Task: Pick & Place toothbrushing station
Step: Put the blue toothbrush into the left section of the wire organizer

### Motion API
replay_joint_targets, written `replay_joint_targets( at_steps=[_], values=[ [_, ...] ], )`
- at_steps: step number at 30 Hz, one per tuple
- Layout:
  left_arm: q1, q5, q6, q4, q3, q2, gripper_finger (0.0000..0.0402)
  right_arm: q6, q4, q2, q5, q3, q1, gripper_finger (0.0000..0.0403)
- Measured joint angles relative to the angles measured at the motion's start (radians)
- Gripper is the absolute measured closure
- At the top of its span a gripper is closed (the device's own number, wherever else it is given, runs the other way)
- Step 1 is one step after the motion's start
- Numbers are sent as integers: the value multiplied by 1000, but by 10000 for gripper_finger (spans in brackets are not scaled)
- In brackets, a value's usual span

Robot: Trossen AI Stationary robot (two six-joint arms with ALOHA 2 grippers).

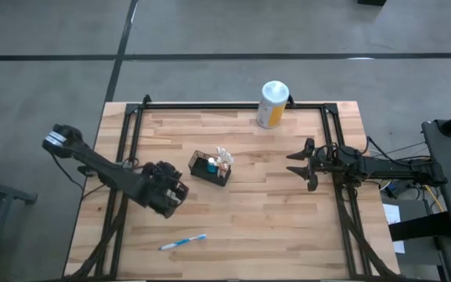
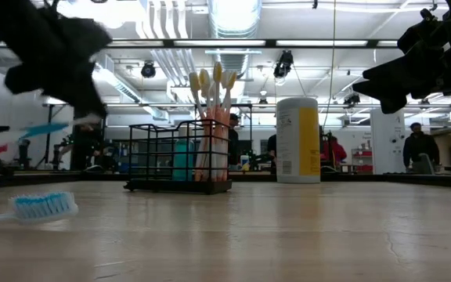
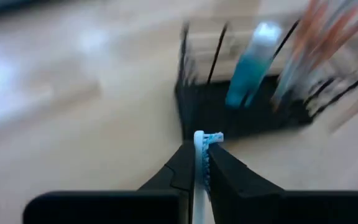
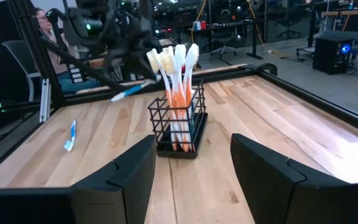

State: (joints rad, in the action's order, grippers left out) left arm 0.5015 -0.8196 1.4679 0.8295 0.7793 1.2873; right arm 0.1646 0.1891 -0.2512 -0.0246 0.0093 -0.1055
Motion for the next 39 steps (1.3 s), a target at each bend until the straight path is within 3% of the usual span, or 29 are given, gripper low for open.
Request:
replay_joint_targets(
  at_steps=[8, 17, 25, 31, 34, 39],
  values=[
    [3, -217, -241, -17, 92, -88, 374, 0, 0, 0, 0, 0, 0, 199],
    [3, -341, -741, -240, 135, -181, 374, 0, 0, 0, 0, 0, 0, 199],
    [2, -352, -1033, -412, 130, -207, 375, 0, 0, 0, 0, 0, 0, 199],
    [2, -352, -1057, -487, 130, -208, 376, 0, 0, 0, 0, 0, 0, 199],
    [-2, -348, -1141, -529, 119, -207, 374, 0, 0, 0, 0, 0, 0, 199],
    [-28, -282, -1170, -571, 114, -220, 374, 0, 0, 0, 0, 0, 0, 199]
  ],
)
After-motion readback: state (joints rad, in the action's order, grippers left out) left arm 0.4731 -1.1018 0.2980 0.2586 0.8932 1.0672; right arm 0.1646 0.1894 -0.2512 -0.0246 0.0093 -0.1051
